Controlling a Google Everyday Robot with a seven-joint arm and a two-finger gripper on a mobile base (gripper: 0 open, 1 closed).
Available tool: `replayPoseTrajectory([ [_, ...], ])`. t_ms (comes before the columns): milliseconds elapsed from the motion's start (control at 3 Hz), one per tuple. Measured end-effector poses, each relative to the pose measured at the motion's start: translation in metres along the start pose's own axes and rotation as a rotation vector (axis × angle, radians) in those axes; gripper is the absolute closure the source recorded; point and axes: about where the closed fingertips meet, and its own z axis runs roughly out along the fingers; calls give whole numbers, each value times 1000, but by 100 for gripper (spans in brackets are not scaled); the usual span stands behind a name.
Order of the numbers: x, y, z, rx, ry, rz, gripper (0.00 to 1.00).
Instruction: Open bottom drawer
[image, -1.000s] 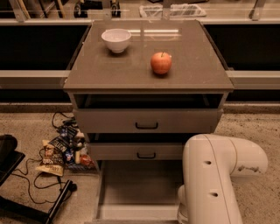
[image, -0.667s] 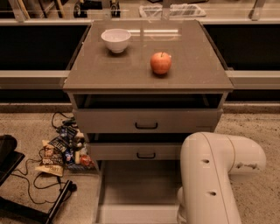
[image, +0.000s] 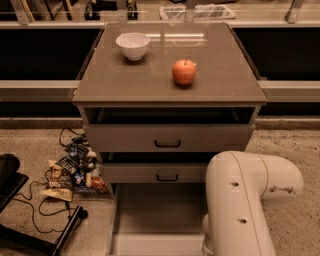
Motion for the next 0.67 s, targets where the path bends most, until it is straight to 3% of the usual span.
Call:
replayPoseTrajectory([
  [667,1,3,3,-6,2,0,35],
])
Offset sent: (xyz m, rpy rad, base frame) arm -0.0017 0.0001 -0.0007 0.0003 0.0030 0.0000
